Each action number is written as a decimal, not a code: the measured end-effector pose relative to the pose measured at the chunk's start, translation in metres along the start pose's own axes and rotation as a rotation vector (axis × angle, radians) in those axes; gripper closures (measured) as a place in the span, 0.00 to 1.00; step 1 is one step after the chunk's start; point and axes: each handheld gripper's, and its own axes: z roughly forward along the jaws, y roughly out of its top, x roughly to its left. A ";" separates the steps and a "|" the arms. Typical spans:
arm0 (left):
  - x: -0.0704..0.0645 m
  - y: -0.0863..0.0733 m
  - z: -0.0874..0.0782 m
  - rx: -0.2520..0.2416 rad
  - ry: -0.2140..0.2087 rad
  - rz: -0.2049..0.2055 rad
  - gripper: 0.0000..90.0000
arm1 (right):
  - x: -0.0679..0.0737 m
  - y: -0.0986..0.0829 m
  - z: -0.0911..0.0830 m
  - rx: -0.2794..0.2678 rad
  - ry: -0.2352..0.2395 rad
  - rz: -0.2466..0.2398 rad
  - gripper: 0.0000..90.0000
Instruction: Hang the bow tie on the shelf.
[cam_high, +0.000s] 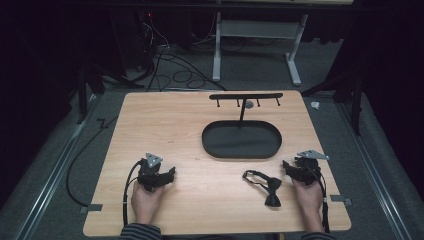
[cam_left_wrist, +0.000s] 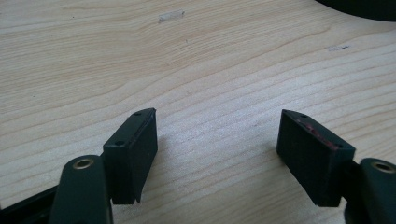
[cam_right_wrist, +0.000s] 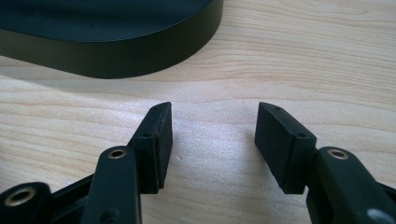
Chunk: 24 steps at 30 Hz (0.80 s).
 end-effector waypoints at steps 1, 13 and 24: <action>0.000 0.000 0.000 0.002 -0.001 0.002 0.33 | 0.000 0.000 0.000 0.000 0.000 0.000 0.53; 0.000 0.000 0.000 0.001 -0.003 0.004 0.32 | -0.001 -0.001 -0.003 -0.011 0.005 0.025 0.59; 0.000 0.000 0.000 0.001 -0.003 0.004 0.32 | 0.000 -0.004 -0.015 -0.070 0.056 0.012 0.60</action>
